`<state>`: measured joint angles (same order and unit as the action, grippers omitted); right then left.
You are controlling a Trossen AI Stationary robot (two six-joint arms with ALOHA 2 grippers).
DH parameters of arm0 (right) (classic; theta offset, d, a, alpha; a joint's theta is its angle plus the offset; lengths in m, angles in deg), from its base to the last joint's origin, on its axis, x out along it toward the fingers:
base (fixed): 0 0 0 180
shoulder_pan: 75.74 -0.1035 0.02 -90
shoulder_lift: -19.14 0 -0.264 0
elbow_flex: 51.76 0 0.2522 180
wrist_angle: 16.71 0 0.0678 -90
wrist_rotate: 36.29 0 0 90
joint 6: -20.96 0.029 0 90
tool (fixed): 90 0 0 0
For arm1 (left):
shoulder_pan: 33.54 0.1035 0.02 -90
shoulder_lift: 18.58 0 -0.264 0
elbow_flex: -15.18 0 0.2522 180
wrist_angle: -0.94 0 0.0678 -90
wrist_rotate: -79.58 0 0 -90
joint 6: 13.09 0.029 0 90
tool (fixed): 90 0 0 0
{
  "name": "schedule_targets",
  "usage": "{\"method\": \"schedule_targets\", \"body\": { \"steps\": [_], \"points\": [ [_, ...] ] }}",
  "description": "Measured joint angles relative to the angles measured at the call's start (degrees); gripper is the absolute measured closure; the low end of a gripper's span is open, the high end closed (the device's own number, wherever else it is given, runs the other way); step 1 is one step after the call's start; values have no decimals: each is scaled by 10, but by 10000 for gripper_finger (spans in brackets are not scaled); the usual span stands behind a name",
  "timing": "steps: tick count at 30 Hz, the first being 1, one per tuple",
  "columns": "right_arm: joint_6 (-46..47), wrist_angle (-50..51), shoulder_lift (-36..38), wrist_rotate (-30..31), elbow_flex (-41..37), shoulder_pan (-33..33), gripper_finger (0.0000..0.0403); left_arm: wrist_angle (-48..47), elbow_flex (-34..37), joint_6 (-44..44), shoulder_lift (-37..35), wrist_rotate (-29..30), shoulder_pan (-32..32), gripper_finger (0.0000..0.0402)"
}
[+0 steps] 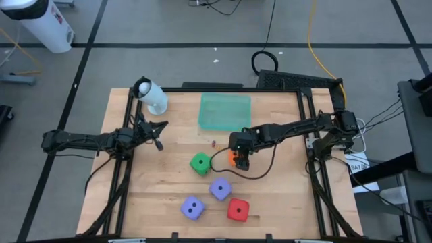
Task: Pick & Place Dice
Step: Put the big orange dice into the bin
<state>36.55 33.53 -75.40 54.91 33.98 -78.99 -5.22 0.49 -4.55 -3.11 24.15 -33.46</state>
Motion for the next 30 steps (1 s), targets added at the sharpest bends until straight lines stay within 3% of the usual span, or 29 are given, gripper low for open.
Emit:
{"method": "schedule_targets", "body": {
  "steps": [10,18,25,30],
  "points": [
    [-4,5,69,1,1,26,163,1,0,3,0,0,0,376],
    [-34,2,67,39,2,25,201,6,0,19,0,0,0,376],
    [109,14,64,197,-30,17,234,25,0,29,0,0,0,376],
    [125,-23,64,213,-66,12,278,25,0,7,0,0,0,376]
  ]
}}
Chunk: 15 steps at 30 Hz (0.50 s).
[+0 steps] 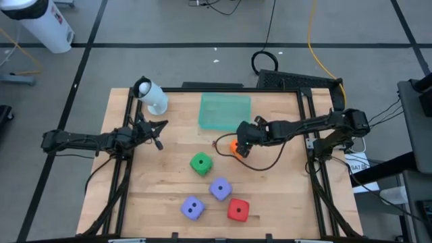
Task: Pick & Place Dice
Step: Put the big orange dice into the bin
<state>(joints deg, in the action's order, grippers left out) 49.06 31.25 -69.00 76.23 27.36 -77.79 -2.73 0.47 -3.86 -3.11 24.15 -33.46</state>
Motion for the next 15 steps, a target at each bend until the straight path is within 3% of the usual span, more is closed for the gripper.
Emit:
{"method": "schedule_targets", "body": {
  "steps": [9,15],
  "points": [
    [-87,-87,0,-43,-24,-3,353,1,0,-5,0,0,0,376],
    [-96,-79,0,-45,4,0,334,1,0,-5,0,0,0,376]
  ]
}}
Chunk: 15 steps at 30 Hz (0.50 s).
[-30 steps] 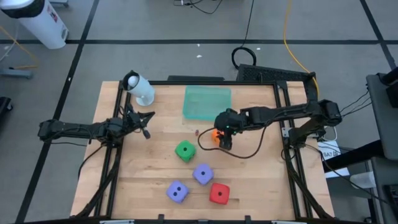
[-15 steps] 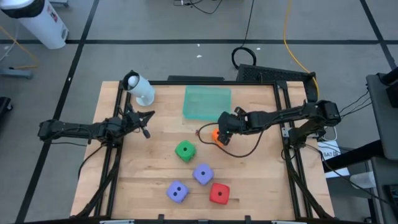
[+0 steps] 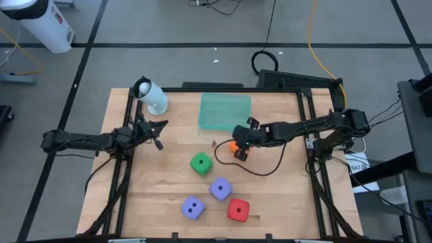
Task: Pick & Place Dice
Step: Put the big orange dice into the bin
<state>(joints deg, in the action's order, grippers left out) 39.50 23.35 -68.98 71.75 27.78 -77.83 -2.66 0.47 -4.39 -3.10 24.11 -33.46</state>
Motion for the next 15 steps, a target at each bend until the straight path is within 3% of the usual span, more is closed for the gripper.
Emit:
{"method": "schedule_targets", "body": {
  "steps": [4,9,15],
  "points": [
    [6,0,0,1,15,3,283,0,0,0,0,0,0,376],
    [-62,16,0,0,16,-6,189,-1,0,0,0,0,0,376],
    [-51,58,0,13,16,-6,87,-17,0,0,0,0,0,376]
  ]
}}
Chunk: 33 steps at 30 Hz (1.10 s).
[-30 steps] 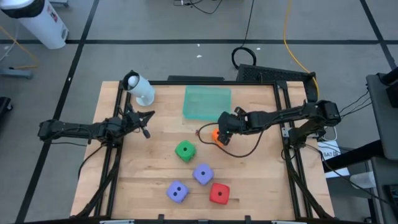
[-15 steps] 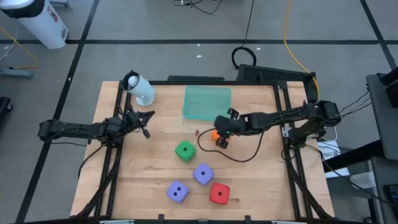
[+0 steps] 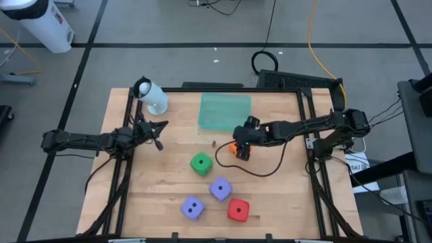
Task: Pick & Place Dice
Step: Put the big orange dice into the bin
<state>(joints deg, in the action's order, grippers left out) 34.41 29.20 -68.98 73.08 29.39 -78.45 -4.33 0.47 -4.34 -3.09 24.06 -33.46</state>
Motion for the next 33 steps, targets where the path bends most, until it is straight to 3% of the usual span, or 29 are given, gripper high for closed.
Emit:
{"method": "schedule_targets", "body": {
  "steps": [4,13,18,28,33],
  "points": [
    [7,13,0,-1,0,-1,51,-1,0,0,0,0,0,376],
    [-120,11,0,-5,0,-34,45,-2,0,1,0,0,0,376],
    [-149,13,0,-88,0,-33,45,-2,0,1,0,-1,0,376],
    [-312,42,6,-122,1,3,45,-18,0,6,0,-1,0,376],
    [-390,54,6,-218,11,38,45,-42,0,17,0,-1,0,376]
  ]
}}
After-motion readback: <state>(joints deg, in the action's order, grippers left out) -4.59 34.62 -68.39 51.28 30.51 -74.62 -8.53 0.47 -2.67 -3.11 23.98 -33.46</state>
